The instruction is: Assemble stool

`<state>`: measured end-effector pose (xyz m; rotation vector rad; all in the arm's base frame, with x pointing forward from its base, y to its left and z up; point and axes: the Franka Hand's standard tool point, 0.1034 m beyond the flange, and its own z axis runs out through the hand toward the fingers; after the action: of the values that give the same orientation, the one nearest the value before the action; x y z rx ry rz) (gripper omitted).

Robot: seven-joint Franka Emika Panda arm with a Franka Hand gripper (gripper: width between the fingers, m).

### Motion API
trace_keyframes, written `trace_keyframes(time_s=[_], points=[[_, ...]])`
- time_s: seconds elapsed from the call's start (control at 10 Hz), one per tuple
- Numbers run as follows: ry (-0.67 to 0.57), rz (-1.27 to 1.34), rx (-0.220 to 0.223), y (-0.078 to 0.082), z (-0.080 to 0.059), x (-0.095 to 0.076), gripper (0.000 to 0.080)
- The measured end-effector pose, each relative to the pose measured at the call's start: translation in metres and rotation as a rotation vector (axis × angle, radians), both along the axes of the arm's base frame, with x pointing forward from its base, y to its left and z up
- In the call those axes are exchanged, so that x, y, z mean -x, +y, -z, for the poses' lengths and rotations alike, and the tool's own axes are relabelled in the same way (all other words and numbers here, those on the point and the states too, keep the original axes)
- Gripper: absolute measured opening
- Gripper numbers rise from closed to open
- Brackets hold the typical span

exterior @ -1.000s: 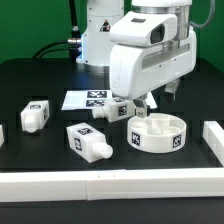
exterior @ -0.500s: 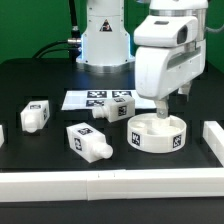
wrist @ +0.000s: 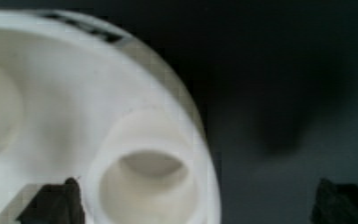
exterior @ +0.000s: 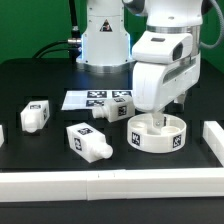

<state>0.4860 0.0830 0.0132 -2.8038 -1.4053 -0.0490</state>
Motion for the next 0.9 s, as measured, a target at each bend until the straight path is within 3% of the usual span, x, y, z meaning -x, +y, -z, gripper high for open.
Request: trace_keyframes(time_s=[0.2,0.4,0.5,0.6,0.9], points=[[0.002,0.001,0.000,0.000,0.001,0.000,0.0649],[0.002,0.001,0.000,0.000,0.001,0.000,0.0391],[0.002,0.001,0.000,0.000,0.001,0.000,0.0391],[0.012,-0.030,0.005,-0.001,-0.001,-0.002,0.0320],[0.043,-0.216,0.020,-0.009,-0.013,-0.041,0.0320]])
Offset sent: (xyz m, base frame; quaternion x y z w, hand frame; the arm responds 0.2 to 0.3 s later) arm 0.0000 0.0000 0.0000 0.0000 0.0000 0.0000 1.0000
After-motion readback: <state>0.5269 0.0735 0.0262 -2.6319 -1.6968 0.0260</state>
